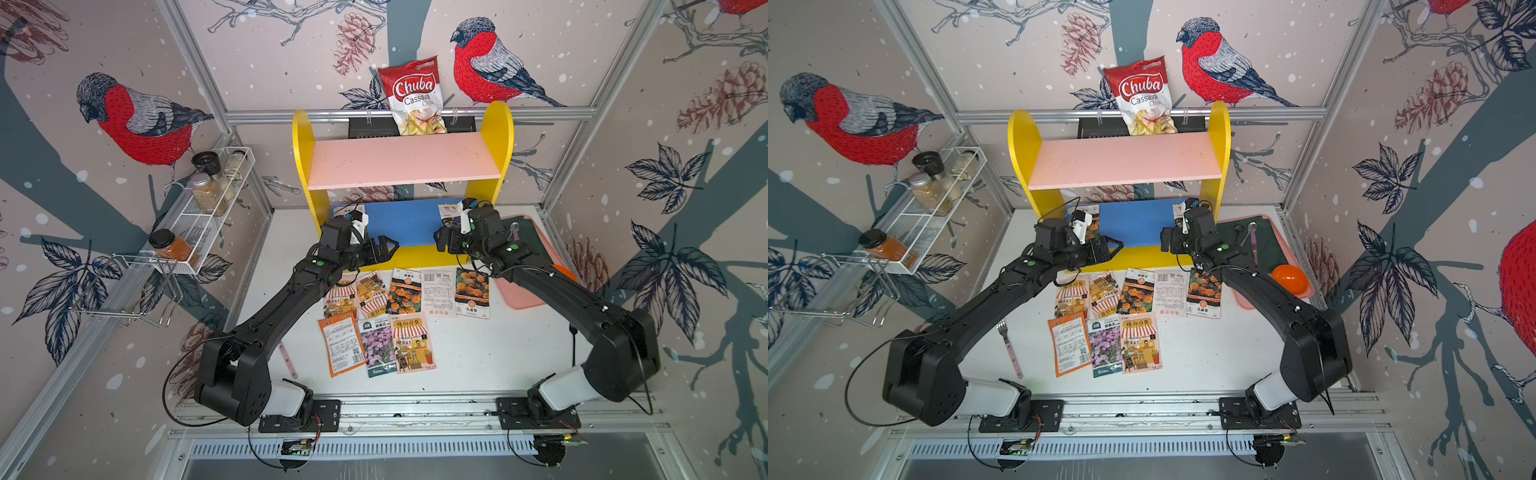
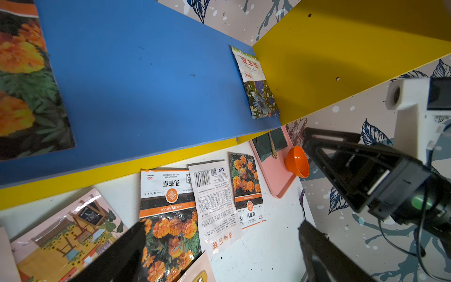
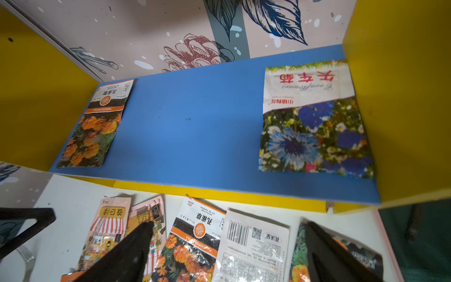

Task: Take the seed bag off the shelf
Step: Place the seed packet at the center of the board, then pick up the seed packet from the shelf.

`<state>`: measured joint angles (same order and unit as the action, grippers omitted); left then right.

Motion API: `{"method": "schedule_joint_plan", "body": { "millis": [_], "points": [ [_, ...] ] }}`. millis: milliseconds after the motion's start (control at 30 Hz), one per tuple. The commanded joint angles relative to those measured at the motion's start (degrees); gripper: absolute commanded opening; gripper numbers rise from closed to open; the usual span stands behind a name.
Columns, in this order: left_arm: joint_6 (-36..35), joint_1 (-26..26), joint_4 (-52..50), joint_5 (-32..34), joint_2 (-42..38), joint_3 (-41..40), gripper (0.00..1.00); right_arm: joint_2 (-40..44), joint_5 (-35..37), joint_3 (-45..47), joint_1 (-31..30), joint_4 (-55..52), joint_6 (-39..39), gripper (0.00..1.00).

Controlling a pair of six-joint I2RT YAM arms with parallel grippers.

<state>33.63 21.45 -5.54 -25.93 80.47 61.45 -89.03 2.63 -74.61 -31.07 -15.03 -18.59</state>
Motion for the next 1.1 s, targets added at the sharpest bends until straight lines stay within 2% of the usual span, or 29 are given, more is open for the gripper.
{"method": "schedule_joint_plan", "body": {
  "millis": [0,333,800,1067],
  "points": [
    [0.4,0.2,4.6,-1.4,0.2,0.5,0.98,-4.1,1.9,-4.0,0.5,-1.0,4.4,0.98],
    [1.4,0.4,6.5,-1.8,3.8,2.9,0.98,-13.3,5.2,-12.0,3.9,-0.7,8.1,1.00],
    [1.1,1.0,6.6,-2.1,5.5,4.0,0.97,-18.6,7.4,-13.8,6.7,5.6,13.5,1.00],
    [0.5,1.0,6.1,-1.4,6.3,4.4,0.98,-22.5,7.4,-19.0,7.8,1.2,11.8,1.00]
  ]
}}
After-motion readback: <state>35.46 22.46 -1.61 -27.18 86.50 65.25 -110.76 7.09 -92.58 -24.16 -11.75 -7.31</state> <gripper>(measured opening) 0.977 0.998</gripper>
